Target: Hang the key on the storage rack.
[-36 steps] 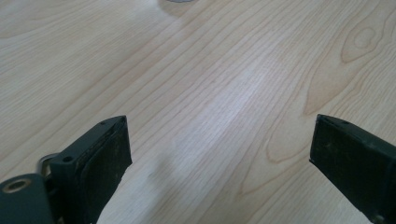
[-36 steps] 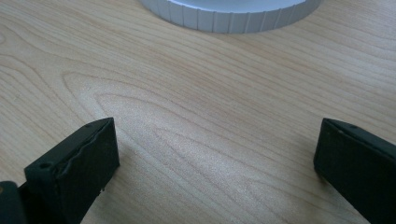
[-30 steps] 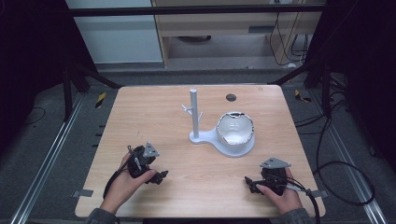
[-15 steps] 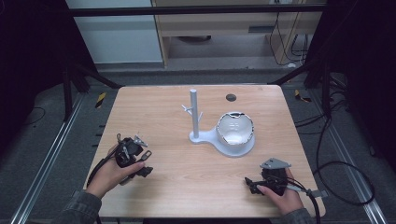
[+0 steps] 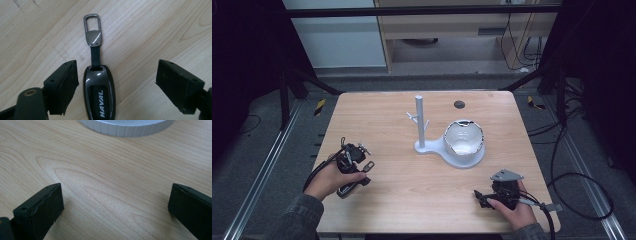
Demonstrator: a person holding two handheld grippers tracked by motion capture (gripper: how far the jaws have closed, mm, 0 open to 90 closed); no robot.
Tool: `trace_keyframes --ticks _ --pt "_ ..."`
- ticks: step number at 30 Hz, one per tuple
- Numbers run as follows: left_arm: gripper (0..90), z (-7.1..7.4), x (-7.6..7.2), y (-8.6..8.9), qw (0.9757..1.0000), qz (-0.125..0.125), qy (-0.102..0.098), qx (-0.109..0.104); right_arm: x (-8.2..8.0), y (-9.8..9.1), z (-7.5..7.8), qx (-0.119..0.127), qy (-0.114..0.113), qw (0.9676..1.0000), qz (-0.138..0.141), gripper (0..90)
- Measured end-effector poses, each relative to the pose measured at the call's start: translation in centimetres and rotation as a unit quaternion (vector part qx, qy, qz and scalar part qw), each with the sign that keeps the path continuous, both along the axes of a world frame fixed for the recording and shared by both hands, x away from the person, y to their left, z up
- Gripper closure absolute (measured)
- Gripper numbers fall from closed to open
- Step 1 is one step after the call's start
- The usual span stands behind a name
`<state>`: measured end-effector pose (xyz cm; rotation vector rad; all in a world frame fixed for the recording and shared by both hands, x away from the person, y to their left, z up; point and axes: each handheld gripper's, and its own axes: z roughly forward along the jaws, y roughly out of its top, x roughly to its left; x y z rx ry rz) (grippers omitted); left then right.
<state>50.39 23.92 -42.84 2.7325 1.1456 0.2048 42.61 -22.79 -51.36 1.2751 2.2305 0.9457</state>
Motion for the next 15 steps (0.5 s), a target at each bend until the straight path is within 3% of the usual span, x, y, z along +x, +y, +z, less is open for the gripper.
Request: trace_keyframes --ticks 6,15 --pt "30.3 -0.50 0.88 -0.02 0.9999 0.001 0.010 0.000 -0.02 0.01 0.00 0.001 0.000 1.0000 0.001 0.4" --pt "39.7 -0.97 1.04 0.12 0.9996 -0.002 0.025 0.010 -0.08 0.03 0.02 0.001 0.002 1.0000 0.000 0.4"
